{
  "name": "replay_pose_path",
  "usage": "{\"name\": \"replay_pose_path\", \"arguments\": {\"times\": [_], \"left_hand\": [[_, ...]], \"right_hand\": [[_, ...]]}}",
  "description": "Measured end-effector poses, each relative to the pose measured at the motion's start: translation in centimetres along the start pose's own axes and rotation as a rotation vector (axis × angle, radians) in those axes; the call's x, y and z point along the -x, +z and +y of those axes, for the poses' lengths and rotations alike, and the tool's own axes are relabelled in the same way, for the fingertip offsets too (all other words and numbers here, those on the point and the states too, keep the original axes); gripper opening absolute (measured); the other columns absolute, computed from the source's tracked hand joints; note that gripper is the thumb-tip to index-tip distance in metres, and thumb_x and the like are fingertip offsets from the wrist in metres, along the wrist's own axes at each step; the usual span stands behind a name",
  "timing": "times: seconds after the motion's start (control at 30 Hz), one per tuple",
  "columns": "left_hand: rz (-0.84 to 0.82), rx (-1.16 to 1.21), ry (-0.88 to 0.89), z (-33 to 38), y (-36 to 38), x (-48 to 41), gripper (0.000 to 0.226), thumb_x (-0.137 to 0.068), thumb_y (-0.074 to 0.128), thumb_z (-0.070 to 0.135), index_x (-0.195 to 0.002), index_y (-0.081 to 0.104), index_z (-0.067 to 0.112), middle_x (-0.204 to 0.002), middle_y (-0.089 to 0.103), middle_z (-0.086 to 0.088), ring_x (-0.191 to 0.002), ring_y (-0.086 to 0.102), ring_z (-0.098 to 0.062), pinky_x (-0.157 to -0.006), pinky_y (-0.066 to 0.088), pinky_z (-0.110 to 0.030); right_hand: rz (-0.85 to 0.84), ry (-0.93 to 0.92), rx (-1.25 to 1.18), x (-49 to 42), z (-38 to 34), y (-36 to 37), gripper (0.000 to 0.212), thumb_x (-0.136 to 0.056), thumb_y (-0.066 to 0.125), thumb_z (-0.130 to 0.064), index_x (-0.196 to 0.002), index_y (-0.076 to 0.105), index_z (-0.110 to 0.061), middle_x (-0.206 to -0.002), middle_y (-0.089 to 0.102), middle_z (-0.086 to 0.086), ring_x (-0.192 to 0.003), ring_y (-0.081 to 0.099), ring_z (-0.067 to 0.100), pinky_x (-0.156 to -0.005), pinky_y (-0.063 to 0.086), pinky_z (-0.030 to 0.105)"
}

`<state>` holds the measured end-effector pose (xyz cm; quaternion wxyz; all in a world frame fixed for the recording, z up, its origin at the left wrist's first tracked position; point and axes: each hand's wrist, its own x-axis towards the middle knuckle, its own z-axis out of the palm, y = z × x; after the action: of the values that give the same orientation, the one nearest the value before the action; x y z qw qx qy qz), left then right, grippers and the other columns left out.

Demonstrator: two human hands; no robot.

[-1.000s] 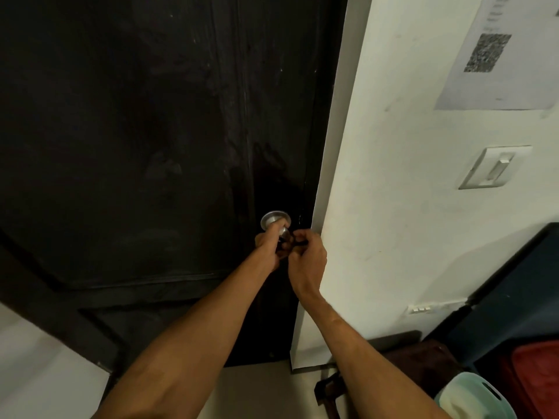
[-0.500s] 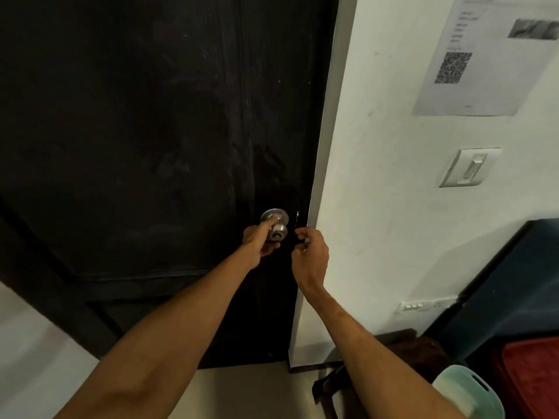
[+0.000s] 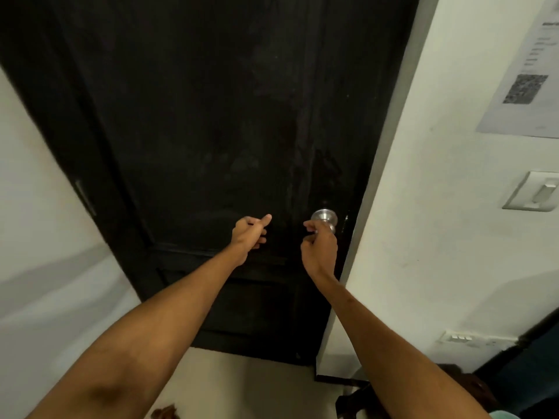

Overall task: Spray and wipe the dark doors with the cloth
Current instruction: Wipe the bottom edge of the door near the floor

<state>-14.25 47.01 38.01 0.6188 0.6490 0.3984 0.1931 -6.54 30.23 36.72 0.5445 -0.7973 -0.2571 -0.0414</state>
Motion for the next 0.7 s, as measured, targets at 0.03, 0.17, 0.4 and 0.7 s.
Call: {"name": "replay_pose_path", "arguments": {"times": [0.03,0.17,0.4,0.7], "left_hand": [[0.022,-0.013,0.022,0.1,-1.4,0.5,0.040,-0.093,0.070,0.050,-0.114,0.064,0.016,-0.107,0.074,-0.005,-0.092,0.073,-0.020,-0.071,0.056,-0.031],[0.116,-0.058,0.091,0.0,-6.0,2.8,0.040,-0.093,0.070,0.050,-0.115,0.062,0.017,-0.107,0.074,-0.004,-0.095,0.074,-0.020,-0.070,0.056,-0.029],[0.323,-0.150,0.209,-1.6,-13.7,7.0,0.035,-0.092,0.074,0.042,-0.110,0.065,0.014,-0.101,0.074,-0.010,-0.085,0.071,-0.017,-0.077,0.060,-0.031],[0.468,-0.423,0.114,-12.0,-23.3,15.0,0.060,-0.090,0.076,0.040,-0.139,0.048,0.018,-0.135,0.061,-0.008,-0.124,0.059,-0.028,-0.105,0.052,-0.046]], "right_hand": [[-0.022,-0.018,-0.005,0.3,-0.5,0.5,0.039,-0.089,0.060,0.007,-0.119,0.066,-0.017,-0.117,0.063,-0.001,-0.095,0.062,0.006,-0.081,0.053,0.018],[-0.082,-0.064,-0.002,1.1,-2.0,2.3,0.039,-0.089,0.058,0.007,-0.117,0.066,-0.018,-0.114,0.061,-0.004,-0.096,0.062,0.007,-0.087,0.057,0.030],[-0.172,-0.123,-0.052,3.4,-5.8,6.5,0.035,-0.090,0.057,0.004,-0.115,0.067,-0.018,-0.112,0.060,-0.004,-0.096,0.062,0.008,-0.086,0.057,0.033],[-0.526,-0.074,-0.125,13.2,-7.0,15.2,0.037,-0.093,0.060,-0.001,-0.123,0.066,-0.021,-0.126,0.061,-0.003,-0.111,0.059,0.010,-0.086,0.050,0.020]]}}
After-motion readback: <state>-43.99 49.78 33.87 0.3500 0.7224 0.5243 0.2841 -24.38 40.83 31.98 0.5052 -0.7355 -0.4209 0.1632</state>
